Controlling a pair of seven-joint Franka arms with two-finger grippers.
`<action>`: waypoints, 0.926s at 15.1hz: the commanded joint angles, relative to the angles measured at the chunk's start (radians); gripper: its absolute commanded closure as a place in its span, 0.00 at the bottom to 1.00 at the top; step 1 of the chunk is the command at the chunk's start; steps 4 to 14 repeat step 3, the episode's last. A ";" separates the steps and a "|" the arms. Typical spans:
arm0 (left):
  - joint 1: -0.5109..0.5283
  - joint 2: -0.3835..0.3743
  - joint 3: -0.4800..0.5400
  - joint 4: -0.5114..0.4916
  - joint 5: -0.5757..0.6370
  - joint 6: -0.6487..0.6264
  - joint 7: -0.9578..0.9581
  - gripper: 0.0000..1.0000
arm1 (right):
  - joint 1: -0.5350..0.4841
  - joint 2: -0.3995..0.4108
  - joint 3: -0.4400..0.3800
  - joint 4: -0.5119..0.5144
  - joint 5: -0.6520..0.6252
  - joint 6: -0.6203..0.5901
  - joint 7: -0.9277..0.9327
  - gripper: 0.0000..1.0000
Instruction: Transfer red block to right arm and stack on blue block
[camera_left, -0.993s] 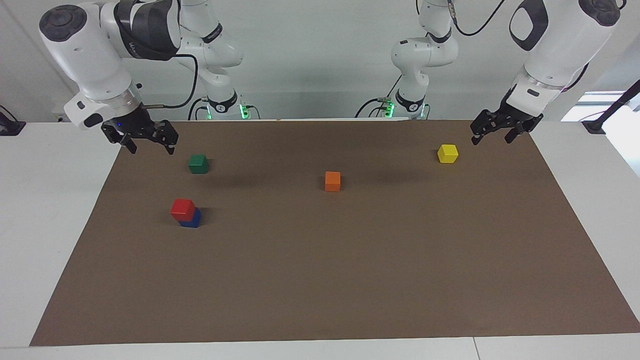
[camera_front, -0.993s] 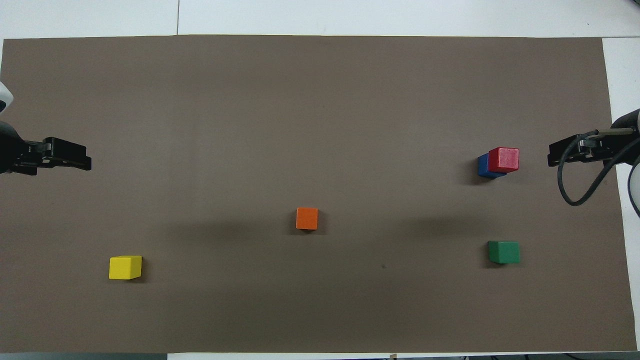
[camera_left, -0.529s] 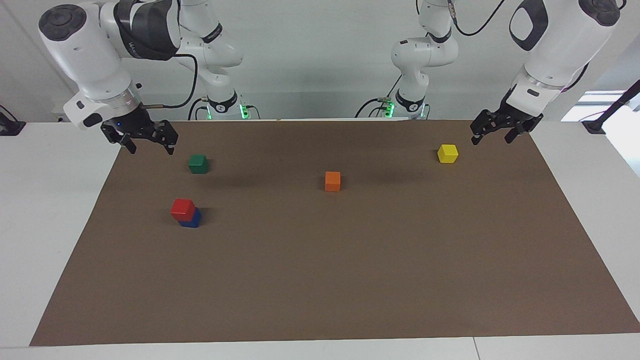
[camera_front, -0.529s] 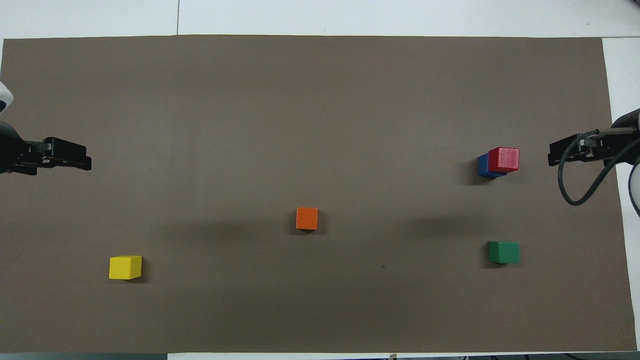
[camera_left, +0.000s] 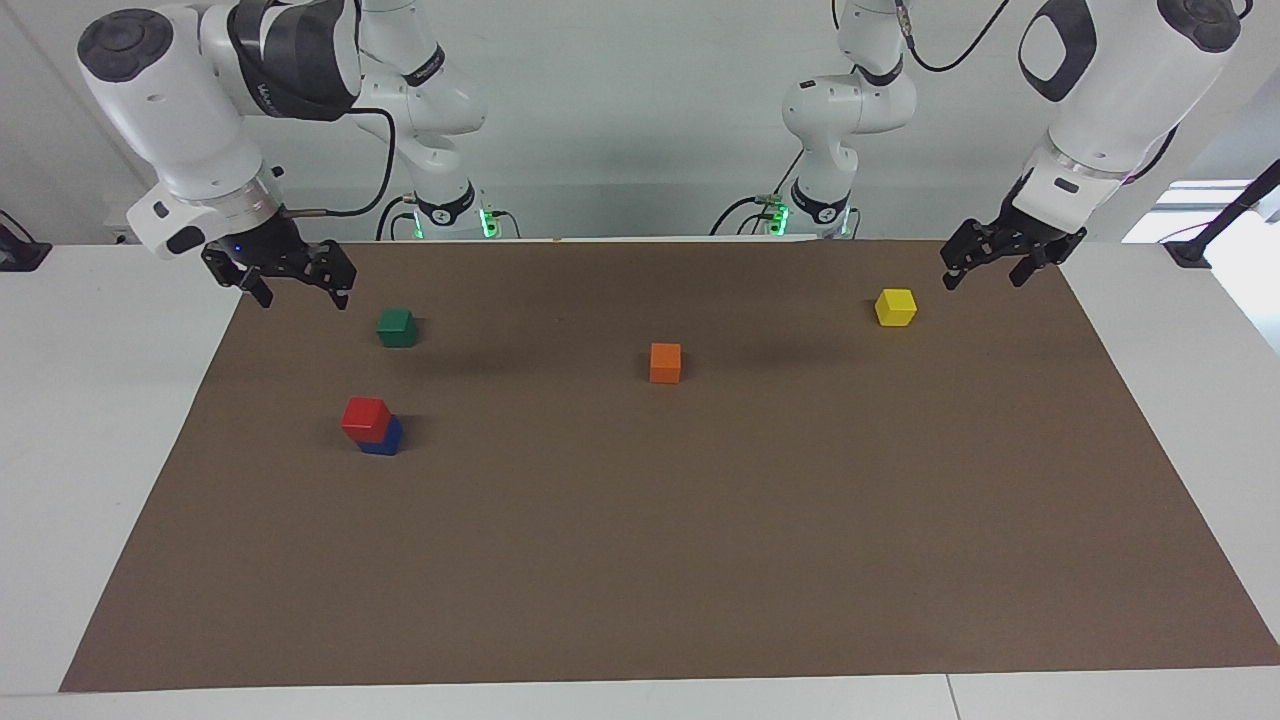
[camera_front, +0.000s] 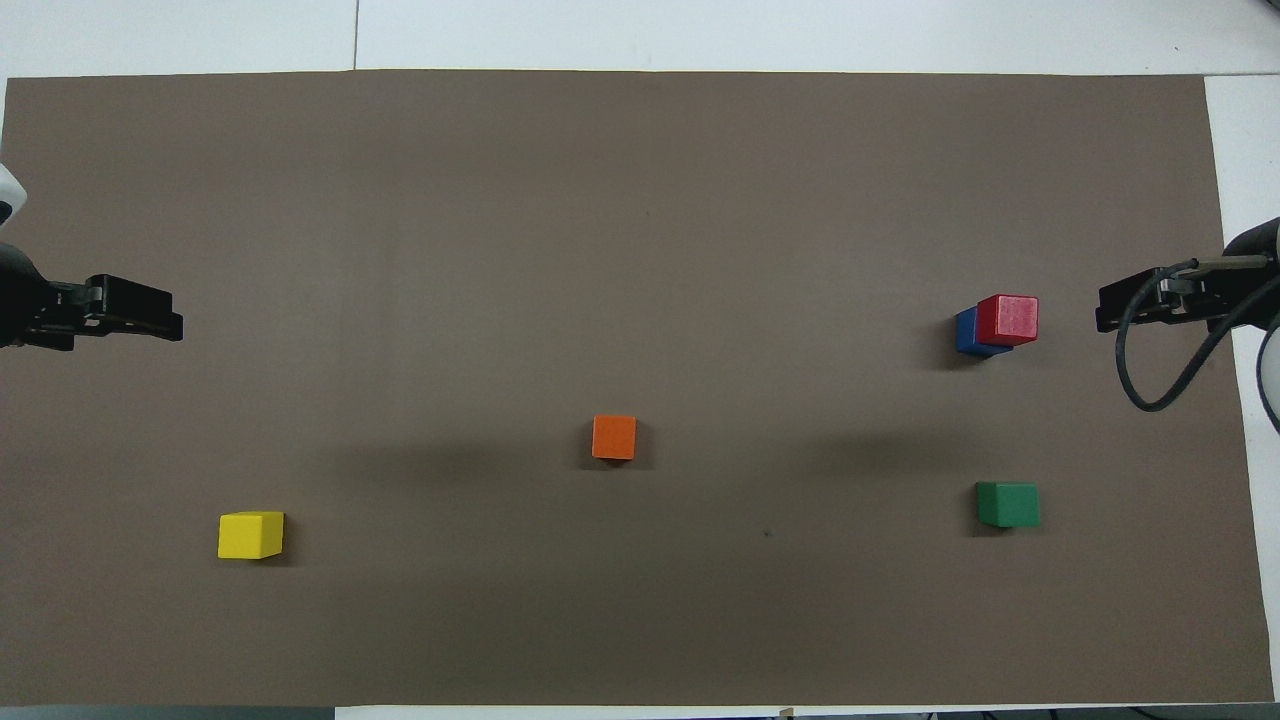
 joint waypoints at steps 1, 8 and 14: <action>-0.002 -0.018 0.005 -0.015 -0.009 0.000 0.003 0.00 | -0.008 -0.001 0.005 0.004 0.014 0.000 0.002 0.00; -0.002 -0.018 0.005 -0.015 -0.009 0.000 0.003 0.00 | -0.008 -0.001 0.005 0.004 0.014 0.000 0.002 0.00; -0.002 -0.018 0.005 -0.015 -0.009 0.000 0.003 0.00 | -0.008 -0.001 0.005 0.004 0.014 0.000 0.002 0.00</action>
